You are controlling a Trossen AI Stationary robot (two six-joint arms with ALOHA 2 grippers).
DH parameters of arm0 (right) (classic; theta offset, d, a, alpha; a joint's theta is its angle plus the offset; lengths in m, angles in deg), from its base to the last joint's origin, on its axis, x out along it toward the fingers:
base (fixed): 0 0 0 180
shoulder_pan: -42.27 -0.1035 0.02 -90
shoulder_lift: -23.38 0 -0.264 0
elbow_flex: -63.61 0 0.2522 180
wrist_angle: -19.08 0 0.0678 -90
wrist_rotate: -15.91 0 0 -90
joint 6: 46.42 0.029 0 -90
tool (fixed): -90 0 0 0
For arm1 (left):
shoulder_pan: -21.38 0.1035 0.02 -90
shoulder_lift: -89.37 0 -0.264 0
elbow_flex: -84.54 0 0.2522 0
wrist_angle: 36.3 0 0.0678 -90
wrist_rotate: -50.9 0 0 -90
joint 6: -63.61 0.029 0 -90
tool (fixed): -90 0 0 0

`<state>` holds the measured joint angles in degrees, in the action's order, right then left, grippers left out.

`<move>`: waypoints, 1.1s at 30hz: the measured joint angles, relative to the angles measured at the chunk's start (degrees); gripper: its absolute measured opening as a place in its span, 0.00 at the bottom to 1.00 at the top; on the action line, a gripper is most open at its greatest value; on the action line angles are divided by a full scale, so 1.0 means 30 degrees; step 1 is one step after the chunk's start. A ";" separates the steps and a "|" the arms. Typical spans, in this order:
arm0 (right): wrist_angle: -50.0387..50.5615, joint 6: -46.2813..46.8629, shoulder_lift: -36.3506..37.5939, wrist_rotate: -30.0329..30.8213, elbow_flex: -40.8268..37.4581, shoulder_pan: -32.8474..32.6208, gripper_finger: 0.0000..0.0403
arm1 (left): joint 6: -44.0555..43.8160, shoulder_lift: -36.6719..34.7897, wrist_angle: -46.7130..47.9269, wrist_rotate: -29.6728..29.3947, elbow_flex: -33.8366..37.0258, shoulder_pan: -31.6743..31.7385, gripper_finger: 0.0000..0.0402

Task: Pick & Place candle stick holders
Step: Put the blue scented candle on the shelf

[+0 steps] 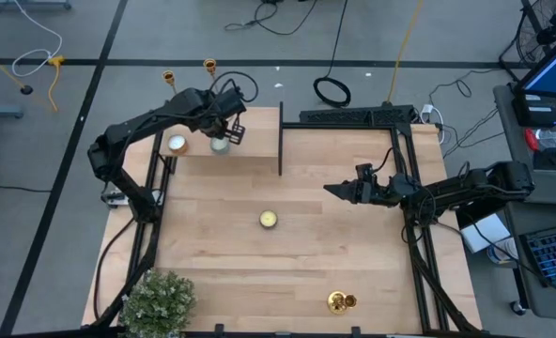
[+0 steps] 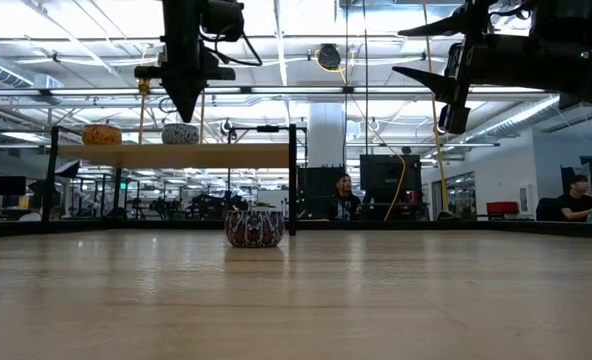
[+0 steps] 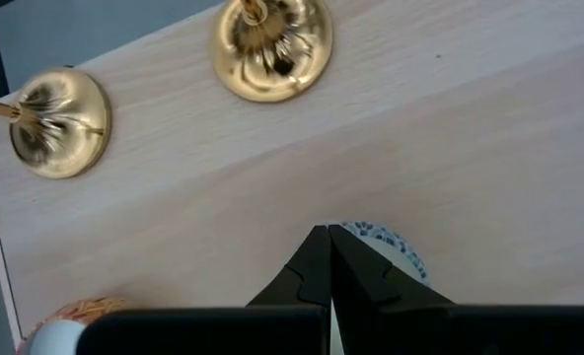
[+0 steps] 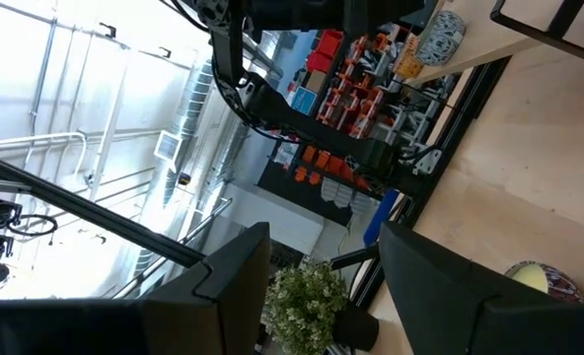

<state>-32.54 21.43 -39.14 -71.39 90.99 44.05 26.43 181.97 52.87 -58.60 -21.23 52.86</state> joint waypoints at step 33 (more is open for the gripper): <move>0.0000 -0.0191 -0.0007 0.0044 0.0000 0.0000 0.48 | 0.0879 0.0402 -0.0908 -0.0002 0.0015 0.0627 0.00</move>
<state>-32.54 20.86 -39.16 -71.25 90.99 44.05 29.07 183.18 50.14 -58.61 -21.18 54.74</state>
